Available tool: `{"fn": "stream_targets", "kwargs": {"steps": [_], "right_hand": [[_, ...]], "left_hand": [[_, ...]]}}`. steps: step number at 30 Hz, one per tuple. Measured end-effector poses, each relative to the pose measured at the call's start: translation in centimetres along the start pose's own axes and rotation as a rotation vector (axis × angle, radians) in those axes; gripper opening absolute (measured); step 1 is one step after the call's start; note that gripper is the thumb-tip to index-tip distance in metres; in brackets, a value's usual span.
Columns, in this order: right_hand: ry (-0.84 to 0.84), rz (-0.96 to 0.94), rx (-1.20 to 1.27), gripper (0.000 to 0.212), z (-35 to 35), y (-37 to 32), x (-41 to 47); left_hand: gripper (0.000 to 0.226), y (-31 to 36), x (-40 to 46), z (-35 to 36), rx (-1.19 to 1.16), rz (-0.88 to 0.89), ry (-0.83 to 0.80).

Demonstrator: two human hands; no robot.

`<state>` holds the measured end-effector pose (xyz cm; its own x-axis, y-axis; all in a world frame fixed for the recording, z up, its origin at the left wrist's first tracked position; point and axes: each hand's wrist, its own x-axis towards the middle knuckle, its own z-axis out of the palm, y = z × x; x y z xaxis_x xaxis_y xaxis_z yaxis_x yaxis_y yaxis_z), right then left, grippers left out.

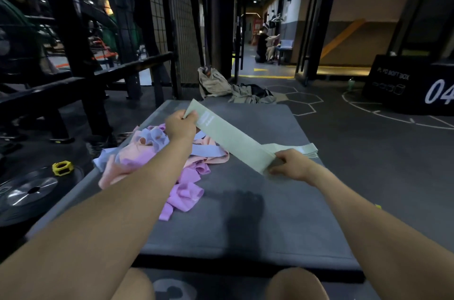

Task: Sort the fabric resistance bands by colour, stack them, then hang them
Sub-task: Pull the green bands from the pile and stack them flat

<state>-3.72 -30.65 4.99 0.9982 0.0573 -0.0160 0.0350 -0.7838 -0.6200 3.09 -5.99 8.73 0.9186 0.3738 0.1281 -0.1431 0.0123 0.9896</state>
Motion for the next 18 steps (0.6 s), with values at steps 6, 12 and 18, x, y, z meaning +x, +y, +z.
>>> {"fn": "stream_targets", "kwargs": {"steps": [6, 12, 18], "right_hand": [[0.064, 0.258, 0.398, 0.022, -1.4, 4.9, 1.9], [0.409, 0.404, 0.702, 0.027, -2.6, 9.9, 6.6], [0.622, 0.431, 0.501, 0.011, -4.5, 13.6, 11.2]], "left_hand": [[0.029, -3.5, 1.7, 3.0, 0.111, -0.12, 0.139], [0.012, -6.1, 3.1, 7.7, 0.164, -0.141, 0.059], [0.02, -9.0, 6.1, 12.6, 0.343, -0.092, -0.036]]}}
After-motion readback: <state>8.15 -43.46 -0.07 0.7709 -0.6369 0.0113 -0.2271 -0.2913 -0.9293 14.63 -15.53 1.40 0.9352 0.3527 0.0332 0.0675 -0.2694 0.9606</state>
